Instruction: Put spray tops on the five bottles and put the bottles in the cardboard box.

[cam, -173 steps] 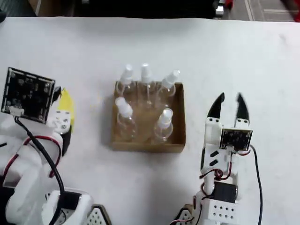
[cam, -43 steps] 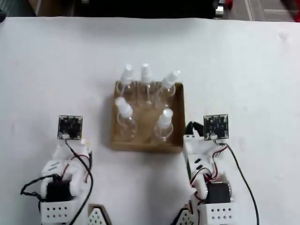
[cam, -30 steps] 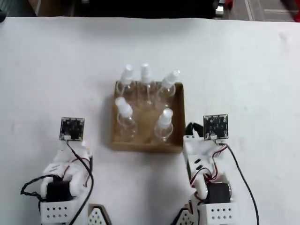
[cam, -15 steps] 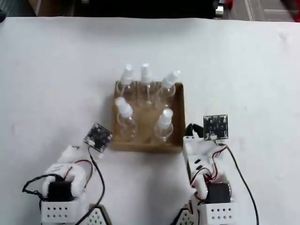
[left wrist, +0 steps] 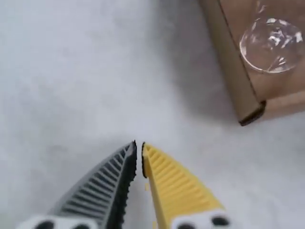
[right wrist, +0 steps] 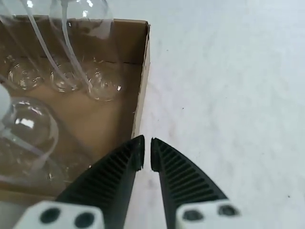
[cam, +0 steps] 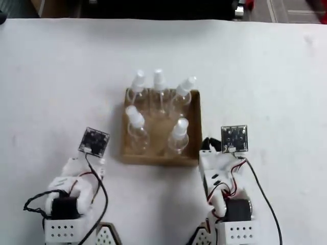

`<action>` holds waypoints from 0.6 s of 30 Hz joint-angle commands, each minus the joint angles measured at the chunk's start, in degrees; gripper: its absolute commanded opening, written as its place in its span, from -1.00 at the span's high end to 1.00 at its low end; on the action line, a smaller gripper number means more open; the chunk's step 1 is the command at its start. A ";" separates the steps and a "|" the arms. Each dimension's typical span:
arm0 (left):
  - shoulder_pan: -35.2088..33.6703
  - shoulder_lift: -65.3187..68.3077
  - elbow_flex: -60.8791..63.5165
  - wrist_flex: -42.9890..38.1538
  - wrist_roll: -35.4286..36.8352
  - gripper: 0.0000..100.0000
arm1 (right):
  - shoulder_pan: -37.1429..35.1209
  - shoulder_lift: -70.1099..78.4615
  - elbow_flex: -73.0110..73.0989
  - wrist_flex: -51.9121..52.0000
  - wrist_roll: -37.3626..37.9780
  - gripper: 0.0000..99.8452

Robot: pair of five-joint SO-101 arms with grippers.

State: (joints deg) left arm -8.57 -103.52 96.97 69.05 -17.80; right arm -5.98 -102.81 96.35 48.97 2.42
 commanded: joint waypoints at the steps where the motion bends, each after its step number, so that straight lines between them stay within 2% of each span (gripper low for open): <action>1: -0.57 -0.40 -0.62 -1.67 1.05 0.95 | -0.57 -0.22 0.53 0.13 0.00 0.97; 12: -0.48 -0.40 0.00 -3.52 1.41 0.95 | -0.13 -0.04 0.53 0.48 0.00 0.96; 16: -0.57 -0.40 0.00 -2.81 1.14 0.95 | 1.89 -0.31 0.53 7.78 0.00 0.96; 18: -0.66 -0.40 0.00 1.14 1.41 0.95 | 2.86 -0.31 0.53 9.80 0.00 0.96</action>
State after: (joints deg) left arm -8.57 -103.52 97.14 67.21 -17.19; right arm -4.40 -102.81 96.35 56.09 2.42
